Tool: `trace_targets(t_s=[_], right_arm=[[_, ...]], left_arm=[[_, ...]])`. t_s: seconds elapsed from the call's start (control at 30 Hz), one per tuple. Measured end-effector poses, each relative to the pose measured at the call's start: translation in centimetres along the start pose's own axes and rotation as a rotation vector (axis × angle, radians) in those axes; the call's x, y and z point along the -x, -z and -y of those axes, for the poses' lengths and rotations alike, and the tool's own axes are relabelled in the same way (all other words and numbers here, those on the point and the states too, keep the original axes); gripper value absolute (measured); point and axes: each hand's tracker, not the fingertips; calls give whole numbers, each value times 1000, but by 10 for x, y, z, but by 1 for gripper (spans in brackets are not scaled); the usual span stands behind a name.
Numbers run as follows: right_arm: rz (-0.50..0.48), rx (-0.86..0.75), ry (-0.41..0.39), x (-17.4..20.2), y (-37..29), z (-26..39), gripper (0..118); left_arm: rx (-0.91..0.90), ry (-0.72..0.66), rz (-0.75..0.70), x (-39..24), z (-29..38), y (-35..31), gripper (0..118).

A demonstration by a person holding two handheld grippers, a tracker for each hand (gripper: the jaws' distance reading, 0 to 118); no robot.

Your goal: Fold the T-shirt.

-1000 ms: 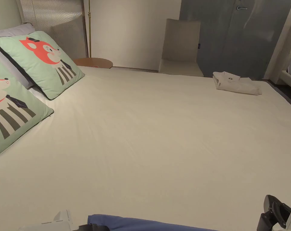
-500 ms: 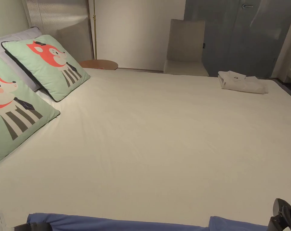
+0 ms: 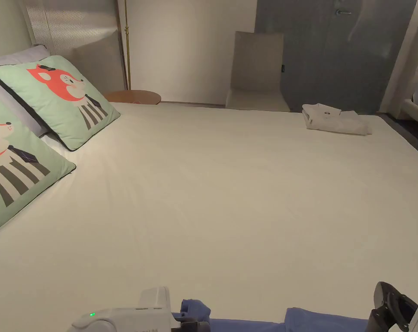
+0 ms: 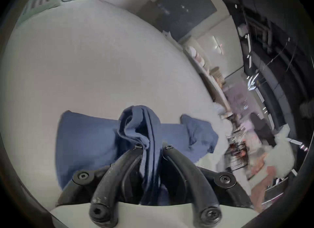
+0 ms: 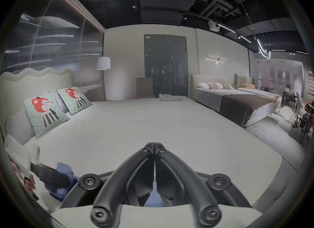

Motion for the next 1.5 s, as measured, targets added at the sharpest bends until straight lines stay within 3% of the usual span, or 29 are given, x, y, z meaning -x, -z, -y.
trace_targets(t_s=[0.07, 0.1, 0.27, 0.3, 0.43, 0.5, 0.53, 0.6, 0.63, 1.1, 1.27, 1.33, 1.5], right_arm=[[9, -5, 0, -6, -3, -1, 1], [13, -7, 2, -9, -4, -1, 1], [32, -3, 20, -20, -4, 3, 1], [33, 2, 25, -22, -3, 4, 1], [33, 16, 50, -25, -2, 10, 1], [29, 22, 61, -27, -2, 12, 1], [26, 25, 64, -27, -2, 13, 1], [22, 30, 66, -28, -1, 14, 1], [19, 33, 67, -29, -2, 14, 1], [65, 24, 94, -52, -9, 14, 1], [78, 21, 101, -55, -11, 12, 1], [80, 18, 103, -55, -10, 11, 1], [70, 9, 96, -52, -9, 6, 1]], left_arm=[[-4, 52, -89, -11, 9, 20, 9], [-9, 67, -128, -13, 13, 26, 18], [-39, 48, 18, -19, 18, 12, 103], [-54, 79, 23, -23, 19, 4, 110], [-296, 207, -155, -27, 25, -27, 110], [-364, 216, -274, -25, 31, -28, 107], [-380, 243, -319, -22, 34, -26, 88], [-308, 283, -458, -23, 43, -13, 21], [-281, 303, -523, -25, 46, -1, 1], [-199, 542, -397, -100, 84, 82, 1], [-155, 476, -229, -107, 76, 75, 1], [-179, 473, -228, -107, 72, 67, 1], [-275, 264, -56, -75, 42, 10, 1]])
